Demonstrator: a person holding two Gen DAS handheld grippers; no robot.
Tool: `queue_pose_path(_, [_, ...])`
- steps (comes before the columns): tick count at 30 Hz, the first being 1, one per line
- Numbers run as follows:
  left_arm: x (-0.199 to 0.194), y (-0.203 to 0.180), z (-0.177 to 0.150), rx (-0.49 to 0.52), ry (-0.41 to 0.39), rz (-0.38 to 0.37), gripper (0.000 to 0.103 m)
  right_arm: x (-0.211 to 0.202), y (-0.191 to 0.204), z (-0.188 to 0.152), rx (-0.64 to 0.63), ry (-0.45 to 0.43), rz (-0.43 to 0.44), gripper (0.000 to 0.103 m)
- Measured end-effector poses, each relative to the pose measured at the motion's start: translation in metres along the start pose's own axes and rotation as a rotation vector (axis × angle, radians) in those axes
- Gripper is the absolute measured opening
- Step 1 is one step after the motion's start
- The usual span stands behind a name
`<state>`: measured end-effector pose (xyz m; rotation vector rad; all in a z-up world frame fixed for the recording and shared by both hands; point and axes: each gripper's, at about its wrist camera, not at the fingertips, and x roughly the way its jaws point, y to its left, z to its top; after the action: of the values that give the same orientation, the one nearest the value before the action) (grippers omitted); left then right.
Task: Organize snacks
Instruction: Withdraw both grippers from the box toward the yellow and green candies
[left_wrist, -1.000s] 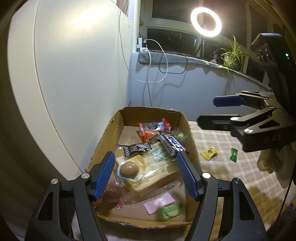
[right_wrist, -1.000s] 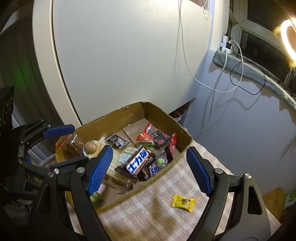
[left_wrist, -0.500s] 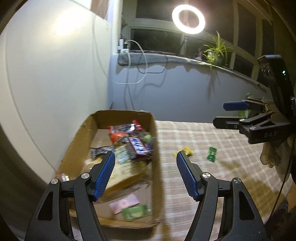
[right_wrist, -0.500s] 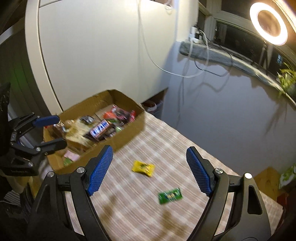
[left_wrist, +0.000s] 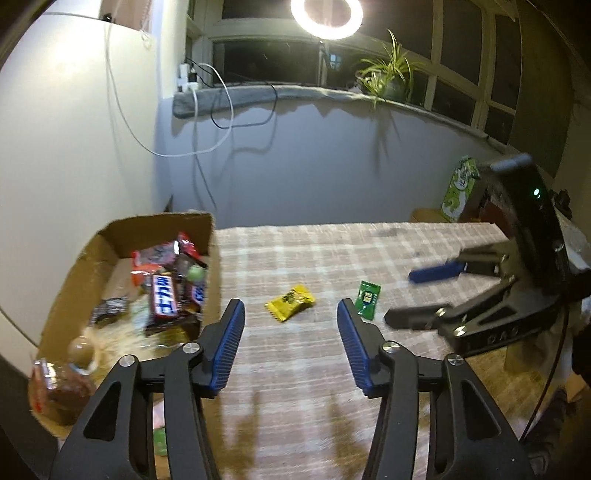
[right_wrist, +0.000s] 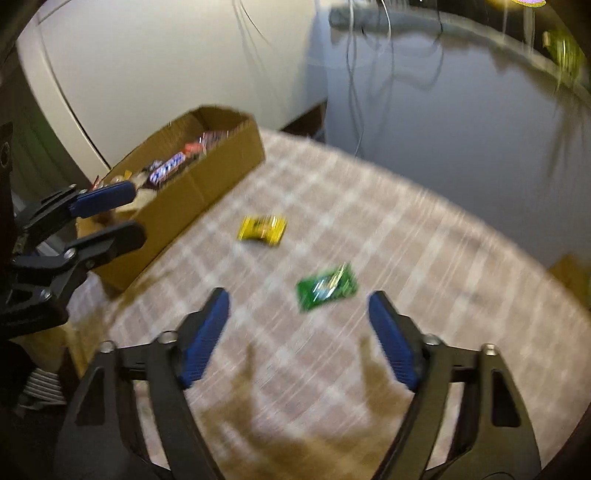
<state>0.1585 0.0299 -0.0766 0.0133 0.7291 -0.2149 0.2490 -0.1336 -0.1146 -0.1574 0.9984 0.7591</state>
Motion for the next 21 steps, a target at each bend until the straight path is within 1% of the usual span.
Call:
queue_pose_path(2, [0.007, -0.002, 0.000, -0.004, 0.016, -0.009, 0.046, 0.010, -0.005, -0.005, 0.053, 0.037, 0.028, 0.066])
queue_pose_path(4, [0.014, -0.002, 0.000, -0.009, 0.031, -0.015, 0.046, 0.018, -0.006, -0.008, 0.078, 0.058, 0.030, 0.059])
queue_pose_path(6, [0.019, -0.003, 0.000, -0.014, 0.041, -0.020, 0.046, 0.026, -0.007, -0.008, 0.101, 0.070, 0.028, 0.049])
queue_pose_path(8, [0.022, -0.002, 0.001, -0.016, 0.043, -0.022, 0.044, 0.031, -0.008, -0.008, 0.118, 0.072, 0.023, 0.048])
queue_pose_path(10, [0.024, 0.000, 0.002, -0.021, 0.042, -0.022, 0.044, 0.035, -0.007, -0.006, 0.134, 0.064, -0.002, 0.047])
queue_pose_path(16, [0.027, 0.006, 0.001, -0.031, 0.044, -0.019, 0.044, 0.048, -0.002, 0.007, 0.114, 0.044, -0.116, 0.045])
queue_pose_path(19, [0.029, 0.007, -0.001, -0.029, 0.051, -0.020, 0.044, 0.053, 0.002, 0.014, 0.070, 0.042, -0.168, 0.041])
queue_pose_path(21, [0.032, 0.005, -0.002, -0.021, 0.057, -0.022, 0.044, 0.055, 0.004, 0.016, 0.022, 0.049, -0.204, 0.034])
